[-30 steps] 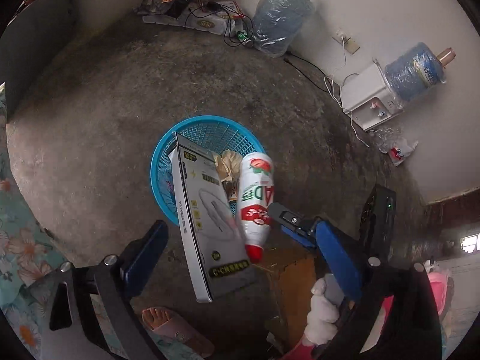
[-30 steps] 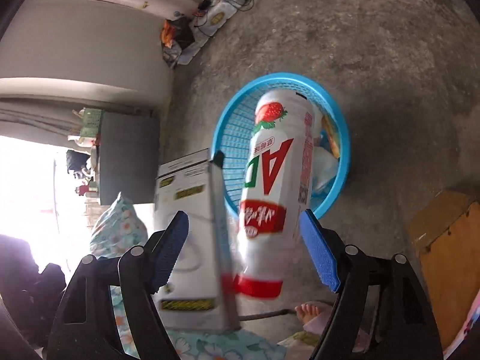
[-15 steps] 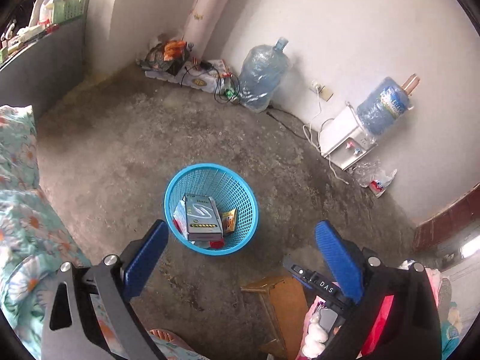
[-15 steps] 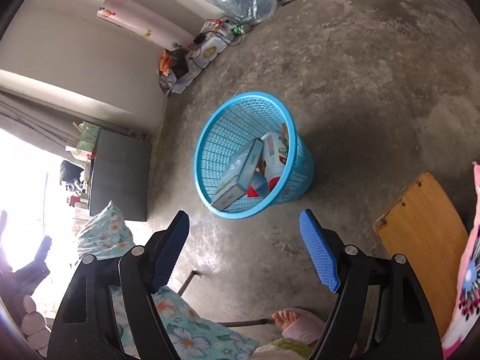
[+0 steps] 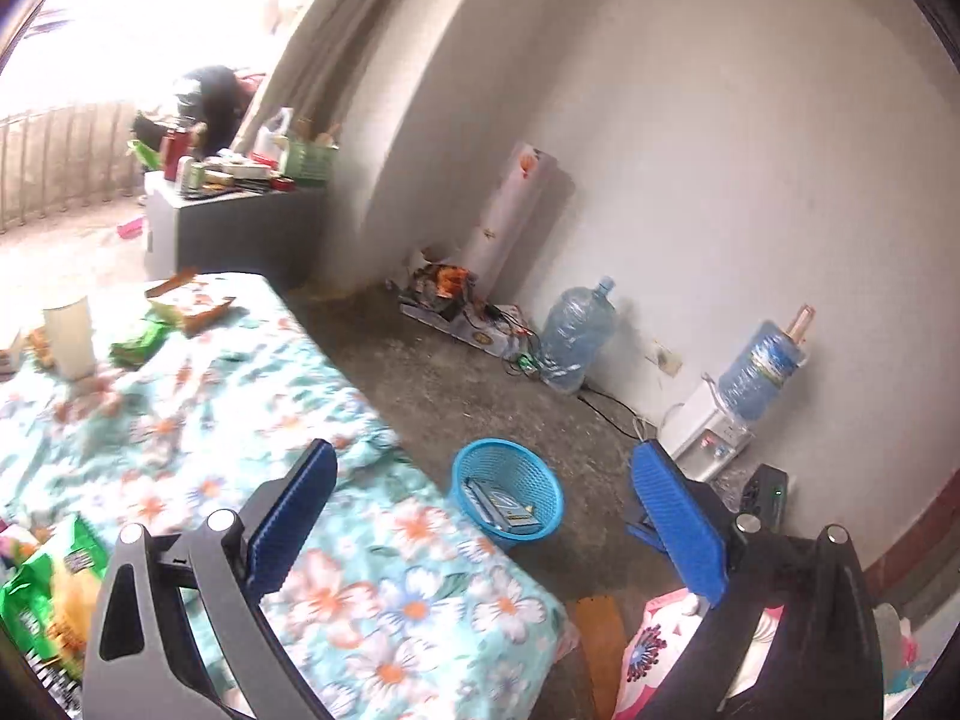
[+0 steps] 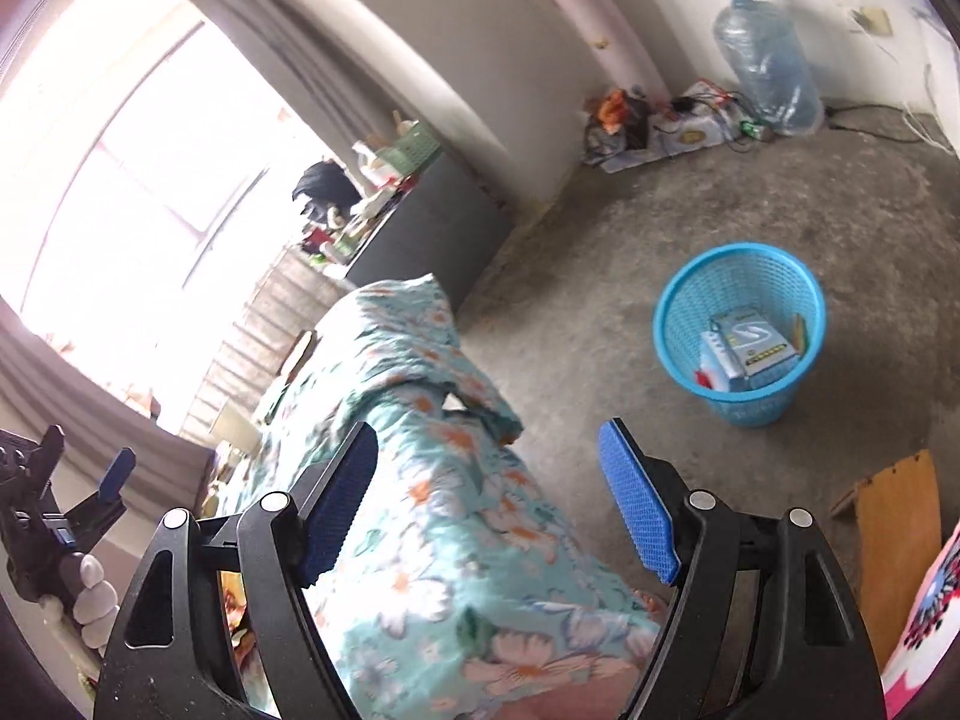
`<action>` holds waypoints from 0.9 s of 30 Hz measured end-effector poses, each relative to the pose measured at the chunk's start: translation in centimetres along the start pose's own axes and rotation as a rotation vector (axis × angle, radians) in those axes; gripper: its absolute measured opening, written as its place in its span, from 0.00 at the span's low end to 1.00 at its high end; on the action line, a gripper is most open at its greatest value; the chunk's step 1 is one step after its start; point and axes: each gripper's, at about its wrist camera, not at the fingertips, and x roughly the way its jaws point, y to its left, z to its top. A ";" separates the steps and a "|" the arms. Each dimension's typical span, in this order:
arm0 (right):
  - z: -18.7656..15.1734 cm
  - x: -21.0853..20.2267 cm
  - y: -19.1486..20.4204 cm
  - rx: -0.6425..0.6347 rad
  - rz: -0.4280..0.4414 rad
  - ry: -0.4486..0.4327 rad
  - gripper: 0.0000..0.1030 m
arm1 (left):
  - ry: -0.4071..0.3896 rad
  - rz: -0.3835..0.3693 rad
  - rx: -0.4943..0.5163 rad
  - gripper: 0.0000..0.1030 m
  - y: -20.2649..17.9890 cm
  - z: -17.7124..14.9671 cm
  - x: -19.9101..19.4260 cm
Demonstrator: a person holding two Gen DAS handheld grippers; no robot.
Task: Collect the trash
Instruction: 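Move both open tools back over the bed, then grasp the green potato chip bag with the right tool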
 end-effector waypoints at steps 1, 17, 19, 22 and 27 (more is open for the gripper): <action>-0.6 0.2 1.1 -0.024 0.028 0.020 0.71 | -0.037 0.057 -0.017 0.94 1.5 -0.6 -2.7; -11.9 11.4 19.4 -0.204 0.388 0.578 0.70 | -0.208 0.480 -0.338 0.94 16.3 -14.7 -23.0; -13.4 12.2 20.9 -0.209 0.412 0.642 0.70 | -0.203 0.473 -0.330 0.93 16.9 -15.0 -22.8; -15.9 12.9 23.2 -0.198 0.448 0.721 0.69 | -0.195 0.468 -0.352 0.87 18.5 -14.7 -22.2; -18.5 14.3 24.5 -0.064 0.515 0.846 0.64 | -0.151 0.492 -0.441 0.75 22.5 -13.7 -20.2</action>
